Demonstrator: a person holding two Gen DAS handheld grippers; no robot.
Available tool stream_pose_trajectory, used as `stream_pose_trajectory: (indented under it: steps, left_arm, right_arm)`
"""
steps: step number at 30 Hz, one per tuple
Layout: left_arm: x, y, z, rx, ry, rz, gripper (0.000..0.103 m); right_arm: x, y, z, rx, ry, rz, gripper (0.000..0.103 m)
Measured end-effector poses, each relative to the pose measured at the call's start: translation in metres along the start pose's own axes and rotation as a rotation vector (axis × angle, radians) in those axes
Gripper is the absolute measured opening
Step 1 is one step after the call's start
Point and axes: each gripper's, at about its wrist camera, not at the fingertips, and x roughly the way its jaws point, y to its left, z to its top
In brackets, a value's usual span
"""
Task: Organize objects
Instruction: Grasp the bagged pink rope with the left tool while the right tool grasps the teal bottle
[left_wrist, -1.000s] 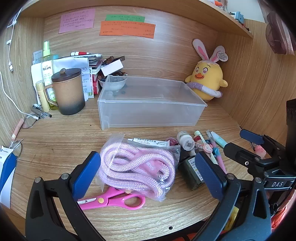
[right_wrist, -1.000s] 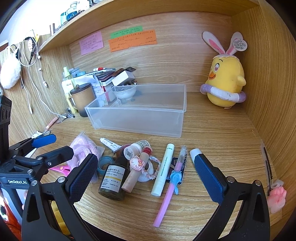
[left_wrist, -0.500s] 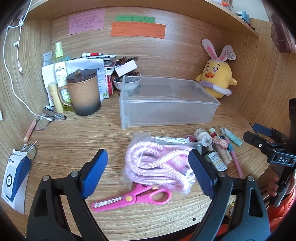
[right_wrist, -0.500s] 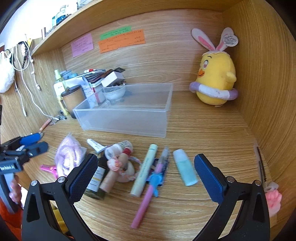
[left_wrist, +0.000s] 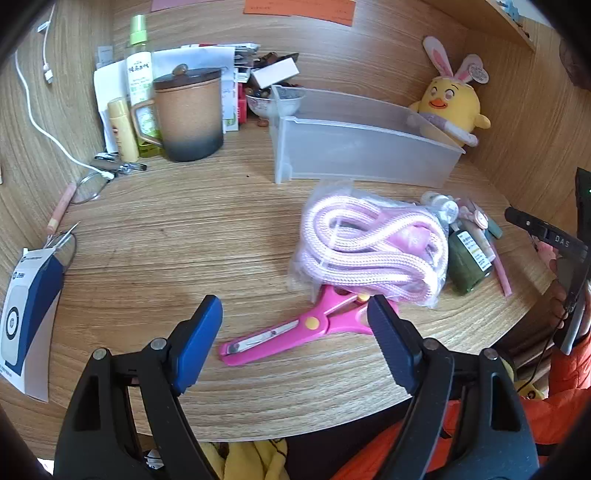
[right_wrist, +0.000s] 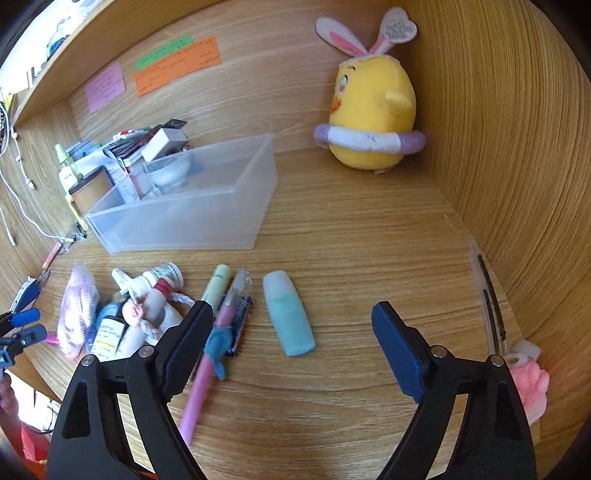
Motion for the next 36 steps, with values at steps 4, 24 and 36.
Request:
stream_pose_trajectory:
  steps: [4, 24, 36]
  left_arm:
    - [0.002, -0.017, 0.006, 0.001, -0.004, -0.080, 0.092]
    - [0.034, -0.078, 0.032, 0.138, -0.085, 0.155, 0.102]
    - [0.014, -0.034, 0.011, 0.117, -0.011, 0.202, 0.102]
  right_arm:
    - [0.004, -0.003, -0.004, 0.004, 0.013, -0.010, 0.086]
    - [0.033, 0.006, -0.005, -0.067, 0.085, -0.003, 0.037]
    - [0.028, 0.007, -0.012, -0.074, 0.060, 0.017, 0.029]
